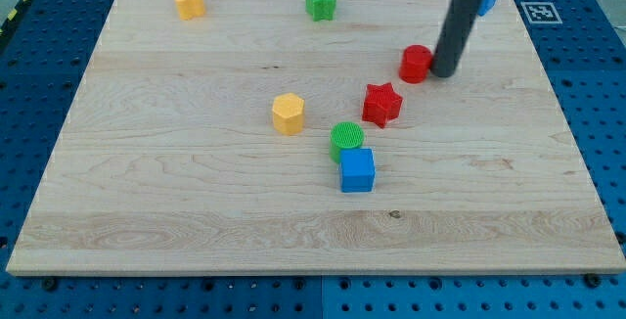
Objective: Push red circle into yellow hexagon
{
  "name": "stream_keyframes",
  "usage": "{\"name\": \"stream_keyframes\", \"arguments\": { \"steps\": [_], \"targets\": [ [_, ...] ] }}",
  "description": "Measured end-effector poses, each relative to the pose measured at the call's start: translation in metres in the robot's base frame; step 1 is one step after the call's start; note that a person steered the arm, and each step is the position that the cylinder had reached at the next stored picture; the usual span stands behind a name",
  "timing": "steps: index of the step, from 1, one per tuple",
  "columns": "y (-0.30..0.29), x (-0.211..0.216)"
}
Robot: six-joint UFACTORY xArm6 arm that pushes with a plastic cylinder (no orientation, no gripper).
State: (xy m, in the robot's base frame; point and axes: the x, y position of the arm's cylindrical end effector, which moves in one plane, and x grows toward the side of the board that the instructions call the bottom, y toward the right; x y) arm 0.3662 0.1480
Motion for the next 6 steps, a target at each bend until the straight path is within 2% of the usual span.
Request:
{"name": "stream_keyframes", "arguments": {
  "steps": [1, 3, 6],
  "targets": [
    [-0.038, 0.000],
    [-0.039, -0.021],
    [-0.160, -0.019]
  ]
}}
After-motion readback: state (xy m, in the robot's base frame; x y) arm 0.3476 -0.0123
